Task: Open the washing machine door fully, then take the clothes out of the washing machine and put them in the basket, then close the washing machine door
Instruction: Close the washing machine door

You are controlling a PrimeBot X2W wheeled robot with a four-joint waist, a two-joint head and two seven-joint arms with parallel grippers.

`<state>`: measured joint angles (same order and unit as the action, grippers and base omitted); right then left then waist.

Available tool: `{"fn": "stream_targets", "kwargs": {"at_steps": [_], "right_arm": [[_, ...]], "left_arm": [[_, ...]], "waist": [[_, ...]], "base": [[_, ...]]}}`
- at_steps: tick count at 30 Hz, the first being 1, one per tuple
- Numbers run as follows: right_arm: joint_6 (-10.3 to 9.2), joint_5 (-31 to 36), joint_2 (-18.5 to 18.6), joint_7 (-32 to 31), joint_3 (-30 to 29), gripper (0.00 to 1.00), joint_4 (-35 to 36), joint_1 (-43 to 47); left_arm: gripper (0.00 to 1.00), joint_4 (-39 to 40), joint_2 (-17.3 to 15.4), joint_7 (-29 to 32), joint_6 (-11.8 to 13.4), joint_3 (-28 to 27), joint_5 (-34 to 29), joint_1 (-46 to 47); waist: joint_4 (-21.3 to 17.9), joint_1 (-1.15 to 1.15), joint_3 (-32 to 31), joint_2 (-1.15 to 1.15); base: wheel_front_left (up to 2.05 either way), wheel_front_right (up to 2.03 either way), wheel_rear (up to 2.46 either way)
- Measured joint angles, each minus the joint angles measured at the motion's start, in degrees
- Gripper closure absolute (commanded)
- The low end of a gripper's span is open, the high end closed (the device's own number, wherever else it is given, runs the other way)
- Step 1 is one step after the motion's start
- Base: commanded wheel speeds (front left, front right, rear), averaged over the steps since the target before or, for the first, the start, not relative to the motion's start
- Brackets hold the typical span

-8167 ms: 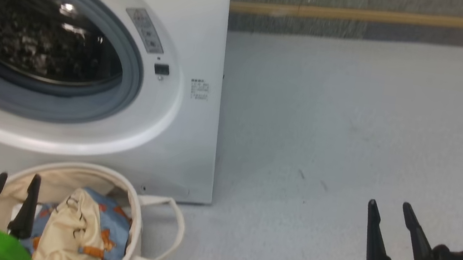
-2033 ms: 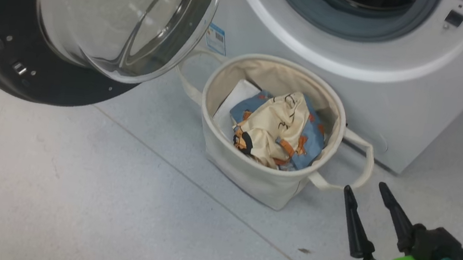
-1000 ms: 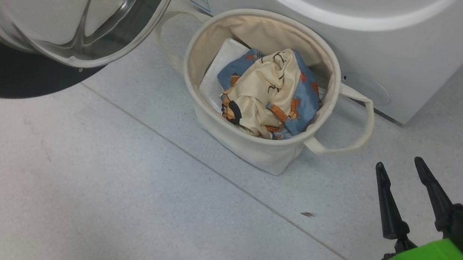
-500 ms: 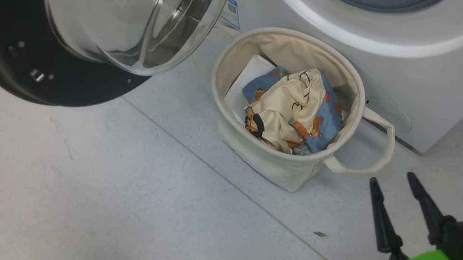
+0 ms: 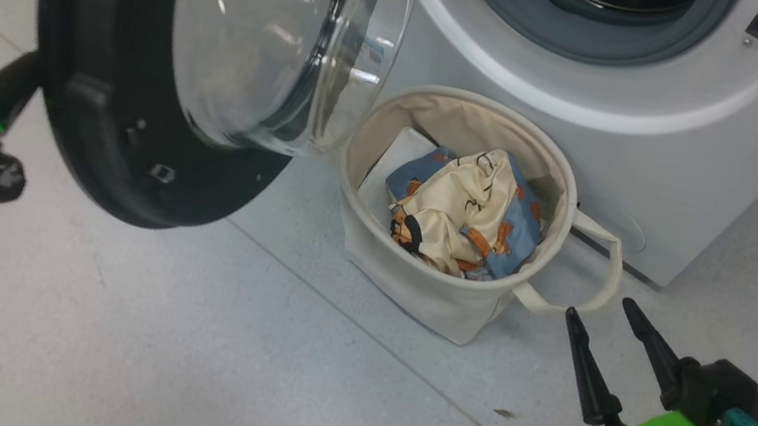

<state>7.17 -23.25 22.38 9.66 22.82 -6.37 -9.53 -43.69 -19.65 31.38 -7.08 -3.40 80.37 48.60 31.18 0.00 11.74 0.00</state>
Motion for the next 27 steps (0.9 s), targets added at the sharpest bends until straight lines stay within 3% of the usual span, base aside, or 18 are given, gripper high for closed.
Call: {"fn": "stream_targets", "kwargs": {"at_steps": [6,15,23,27], "right_arm": [[0.0,-1.6,-1.0,1.5,2.2,0.0,-3.4,-0.1],[0.0,-2.8,-2.1,2.8,4.7,0.0,-6.0,-2.0],[0.0,-3.0,-3.4,3.9,1.7,0.0,-7.0,-0.7],[0.0,-2.4,-4.3,4.1,-0.7,0.0,-7.1,2.5]], "left_arm": [[1.0,8.2,3.6,1.7,0.0,4.3,-0.2,-4.8],[1.0,12.7,9.0,0.8,0.0,8.1,-1.7,-7.6],[1.0,14.8,14.1,-0.2,0.0,13.9,-4.1,-9.0],[1.0,14.6,15.7,-4.2,0.0,16.7,-6.6,-9.1]], "waist": [[-0.2,0.0,-3.5,0.0],[-0.7,0.0,-6.3,0.0],[-1.8,0.0,-8.9,0.0],[-2.5,0.0,-10.4,0.0]], "base": [[0.0,0.0,0.0],[0.0,0.0,0.0],[0.0,0.0,0.0],[0.0,0.0,0.0]]}}
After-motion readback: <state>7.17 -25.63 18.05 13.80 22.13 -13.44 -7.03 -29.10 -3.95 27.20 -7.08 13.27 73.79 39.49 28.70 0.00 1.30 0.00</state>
